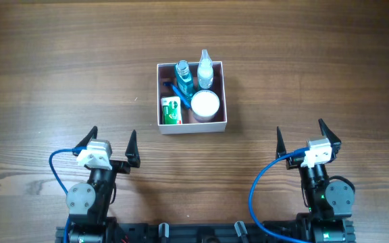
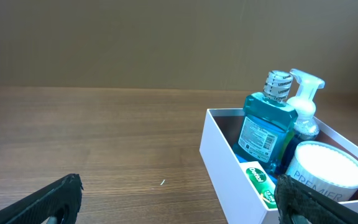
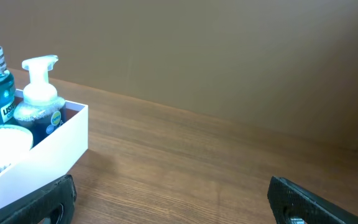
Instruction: Pack container
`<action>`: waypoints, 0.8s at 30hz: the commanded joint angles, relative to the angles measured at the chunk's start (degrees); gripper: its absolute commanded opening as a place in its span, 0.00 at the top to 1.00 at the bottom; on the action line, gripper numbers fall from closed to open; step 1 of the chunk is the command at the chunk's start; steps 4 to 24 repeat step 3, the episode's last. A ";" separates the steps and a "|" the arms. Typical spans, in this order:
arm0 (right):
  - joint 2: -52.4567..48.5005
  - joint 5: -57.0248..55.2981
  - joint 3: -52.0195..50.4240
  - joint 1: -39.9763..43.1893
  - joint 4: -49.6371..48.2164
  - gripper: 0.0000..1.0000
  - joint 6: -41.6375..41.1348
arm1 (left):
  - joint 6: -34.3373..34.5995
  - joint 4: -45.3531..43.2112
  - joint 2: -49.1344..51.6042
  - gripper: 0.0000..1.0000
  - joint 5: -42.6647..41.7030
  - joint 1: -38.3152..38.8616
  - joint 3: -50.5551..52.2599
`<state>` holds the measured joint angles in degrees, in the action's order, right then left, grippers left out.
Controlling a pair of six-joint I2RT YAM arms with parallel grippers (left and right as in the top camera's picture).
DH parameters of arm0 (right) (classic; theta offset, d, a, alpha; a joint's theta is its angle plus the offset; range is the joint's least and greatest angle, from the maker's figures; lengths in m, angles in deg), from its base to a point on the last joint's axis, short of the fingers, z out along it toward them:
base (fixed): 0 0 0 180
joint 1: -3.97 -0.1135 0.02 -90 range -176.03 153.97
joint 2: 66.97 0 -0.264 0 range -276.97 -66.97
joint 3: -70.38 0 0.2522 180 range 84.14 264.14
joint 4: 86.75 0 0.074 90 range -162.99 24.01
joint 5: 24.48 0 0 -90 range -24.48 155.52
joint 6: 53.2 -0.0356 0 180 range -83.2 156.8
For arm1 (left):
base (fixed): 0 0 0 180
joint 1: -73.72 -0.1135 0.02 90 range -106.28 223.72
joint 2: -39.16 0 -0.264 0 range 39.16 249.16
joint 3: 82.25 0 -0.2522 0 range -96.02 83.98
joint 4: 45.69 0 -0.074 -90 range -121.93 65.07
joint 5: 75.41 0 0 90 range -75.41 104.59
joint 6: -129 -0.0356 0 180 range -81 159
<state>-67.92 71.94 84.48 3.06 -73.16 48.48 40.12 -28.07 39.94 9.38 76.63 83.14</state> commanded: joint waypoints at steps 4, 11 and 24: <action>-0.09 0.04 -0.02 0.24 -0.24 0.00 0.31 | -0.90 0.13 -0.61 0.00 0.76 0.31 0.52; -0.09 0.04 -0.02 0.24 -0.24 0.00 0.31 | -0.90 0.13 -0.61 0.00 0.76 0.31 0.52; -0.09 0.04 -0.02 0.24 -0.24 0.00 0.31 | -0.90 0.13 -0.61 0.00 0.76 0.31 0.52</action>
